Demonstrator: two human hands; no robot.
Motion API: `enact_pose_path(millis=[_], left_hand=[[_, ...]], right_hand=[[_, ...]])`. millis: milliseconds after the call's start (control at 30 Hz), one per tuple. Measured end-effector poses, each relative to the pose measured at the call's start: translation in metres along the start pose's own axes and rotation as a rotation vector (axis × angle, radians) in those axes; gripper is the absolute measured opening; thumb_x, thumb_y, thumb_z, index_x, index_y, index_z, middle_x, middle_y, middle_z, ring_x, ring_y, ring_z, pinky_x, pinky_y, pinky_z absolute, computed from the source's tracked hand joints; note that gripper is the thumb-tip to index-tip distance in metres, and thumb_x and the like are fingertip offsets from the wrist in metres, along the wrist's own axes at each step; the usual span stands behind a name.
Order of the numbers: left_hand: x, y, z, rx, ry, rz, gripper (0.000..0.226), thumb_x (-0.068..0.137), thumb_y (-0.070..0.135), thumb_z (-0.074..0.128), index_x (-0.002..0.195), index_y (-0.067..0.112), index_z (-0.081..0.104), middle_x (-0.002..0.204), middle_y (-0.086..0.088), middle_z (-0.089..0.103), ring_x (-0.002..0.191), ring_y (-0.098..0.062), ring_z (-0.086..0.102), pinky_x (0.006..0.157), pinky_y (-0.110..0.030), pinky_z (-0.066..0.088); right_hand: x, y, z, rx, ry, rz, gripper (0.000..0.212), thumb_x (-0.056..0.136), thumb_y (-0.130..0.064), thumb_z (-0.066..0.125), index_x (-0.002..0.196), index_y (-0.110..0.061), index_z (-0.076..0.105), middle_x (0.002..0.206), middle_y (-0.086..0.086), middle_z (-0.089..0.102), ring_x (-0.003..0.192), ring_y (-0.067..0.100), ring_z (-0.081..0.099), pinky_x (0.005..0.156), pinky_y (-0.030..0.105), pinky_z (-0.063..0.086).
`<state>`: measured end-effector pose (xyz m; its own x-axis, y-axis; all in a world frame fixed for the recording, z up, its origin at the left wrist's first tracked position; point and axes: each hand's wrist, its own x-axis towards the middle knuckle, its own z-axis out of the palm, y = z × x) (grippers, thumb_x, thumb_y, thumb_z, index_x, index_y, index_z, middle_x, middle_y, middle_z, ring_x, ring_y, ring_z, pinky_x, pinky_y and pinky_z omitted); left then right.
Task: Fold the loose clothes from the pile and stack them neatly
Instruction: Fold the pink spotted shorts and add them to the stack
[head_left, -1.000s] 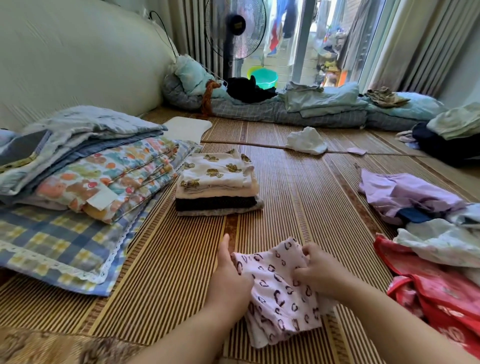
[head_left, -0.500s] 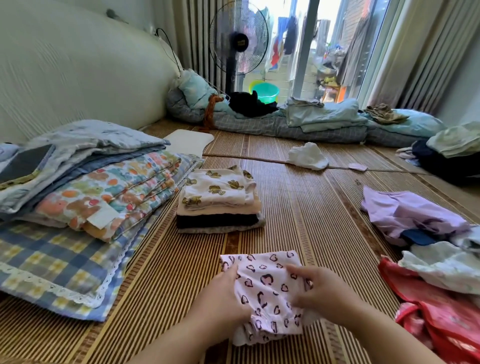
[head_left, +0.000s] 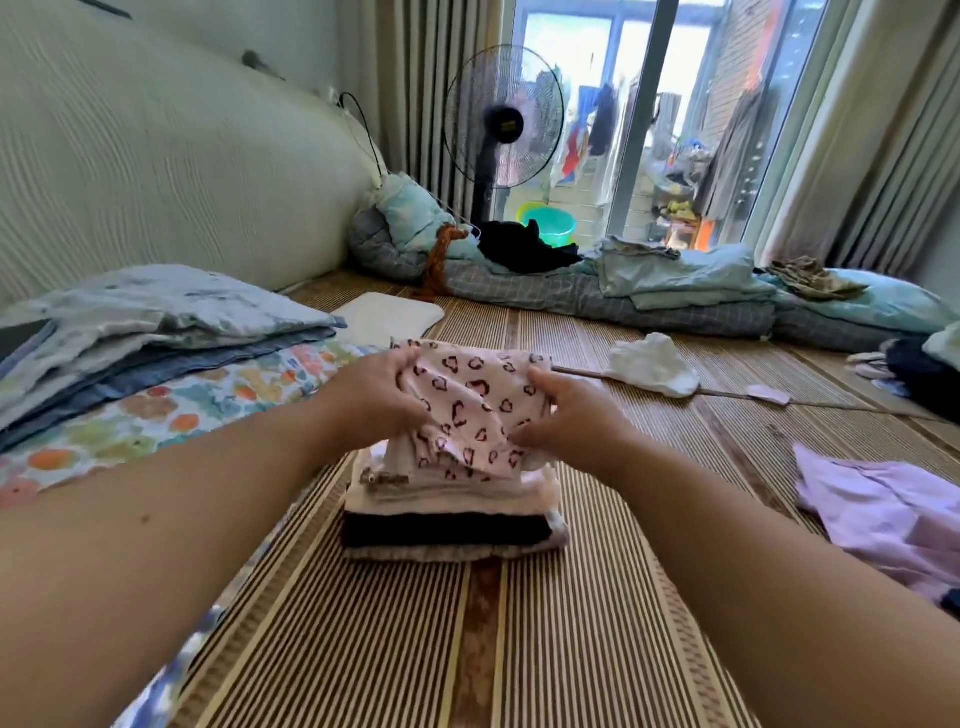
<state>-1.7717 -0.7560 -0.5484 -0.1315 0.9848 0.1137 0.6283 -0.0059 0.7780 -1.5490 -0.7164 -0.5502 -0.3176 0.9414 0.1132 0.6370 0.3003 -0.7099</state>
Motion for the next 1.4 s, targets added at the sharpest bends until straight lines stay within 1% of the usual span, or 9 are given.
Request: enact_pose_path(millis=[67,200,333,467,633,933,1100,1267,1400], left_hand=[[0.025,-0.019,0.004,-0.007,-0.012,-0.051,0.080,0.073,0.010,0.070,0.146,0.019,0.038,0.128,-0.007,0.056,0.096,-0.015,0.060,0.070,-0.021,0.050],[0.047,-0.049,0.016,0.180,-0.036,-0.103,0.073,0.076,0.017,0.069,0.144,0.019,0.042,0.138,-0.007,0.051,0.102,-0.014,0.050,0.071,-0.020,0.038],[0.044,-0.054,0.020,0.434,0.058,-0.073,0.064,0.081,0.043,0.067,0.138,0.022,0.048,0.143,-0.011,0.044,0.126,-0.024,0.044,0.098,-0.034,0.038],[0.010,-0.021,0.034,0.431,0.159,0.083,0.053,0.083,0.032,0.061,0.134,0.029,0.051,0.149,-0.008,0.034,0.138,-0.029,0.030,0.110,-0.044,0.030],[-0.070,0.045,0.094,0.379,0.038,0.366,0.052,0.085,0.037,0.061,0.135,0.036,0.047,0.149,0.005,0.033,0.139,-0.020,0.028,0.112,-0.039,0.027],[-0.182,0.157,0.249,0.434,-0.322,0.682,0.061,0.086,0.043,0.055,0.141,0.046,0.031,0.152,0.012,0.029,0.141,-0.013,0.023,0.114,-0.035,0.024],[-0.204,0.189,0.315,0.517,-0.422,0.754,0.062,0.082,0.047,0.053,0.142,0.040,0.035,0.150,0.010,0.033,0.137,-0.014,0.028,0.114,-0.033,0.023],[-0.203,0.201,0.375,0.651,-0.558,0.684,0.072,0.080,0.057,0.059,0.144,0.040,0.030,0.151,0.009,0.032,0.137,-0.018,0.032,0.111,-0.039,0.029],[-0.189,0.206,0.392,0.727,-0.631,0.725,0.041,0.087,0.052,0.055,0.127,0.044,0.051,0.136,0.011,0.049,0.123,-0.018,0.042,0.102,-0.041,0.040]], right_hand=[[0.031,0.005,0.014,-0.011,-0.044,0.038,0.083,0.073,-0.011,0.081,0.145,-0.019,0.039,0.117,0.000,0.059,0.103,0.018,0.060,0.092,0.033,0.053],[0.062,0.025,0.034,-0.100,-0.089,0.100,0.077,0.076,-0.025,0.080,0.143,-0.020,0.043,0.135,0.007,0.056,0.118,0.023,0.055,0.095,0.029,0.044],[0.053,0.040,0.033,-0.093,0.061,0.054,0.066,0.084,-0.040,0.071,0.142,-0.023,0.044,0.143,0.004,0.050,0.125,0.021,0.051,0.091,0.028,0.038],[0.005,0.047,0.014,-0.172,0.190,-0.073,0.062,0.087,-0.043,0.065,0.142,-0.029,0.042,0.143,-0.001,0.045,0.122,0.017,0.051,0.102,0.039,0.046],[-0.097,0.062,-0.021,-0.293,0.192,-0.057,0.063,0.086,-0.042,0.066,0.142,-0.035,0.039,0.144,-0.009,0.042,0.127,0.009,0.045,0.103,0.029,0.041],[-0.283,0.151,-0.104,-0.536,0.235,0.270,0.065,0.082,-0.044,0.061,0.141,-0.045,0.035,0.152,-0.005,0.030,0.140,0.016,0.029,0.112,0.038,0.029],[-0.337,0.204,-0.160,-0.534,0.235,0.483,0.068,0.078,-0.049,0.064,0.141,-0.040,0.039,0.148,-0.003,0.034,0.134,0.021,0.037,0.110,0.035,0.034],[-0.359,0.244,-0.192,-0.536,0.061,0.621,0.079,0.072,-0.050,0.072,0.142,-0.033,0.040,0.142,0.000,0.043,0.130,0.019,0.043,0.104,0.031,0.037],[-0.362,0.251,-0.200,-0.421,-0.064,0.601,0.091,0.060,-0.058,0.080,0.140,-0.033,0.044,0.140,-0.005,0.045,0.124,0.016,0.047,0.096,0.029,0.044]])
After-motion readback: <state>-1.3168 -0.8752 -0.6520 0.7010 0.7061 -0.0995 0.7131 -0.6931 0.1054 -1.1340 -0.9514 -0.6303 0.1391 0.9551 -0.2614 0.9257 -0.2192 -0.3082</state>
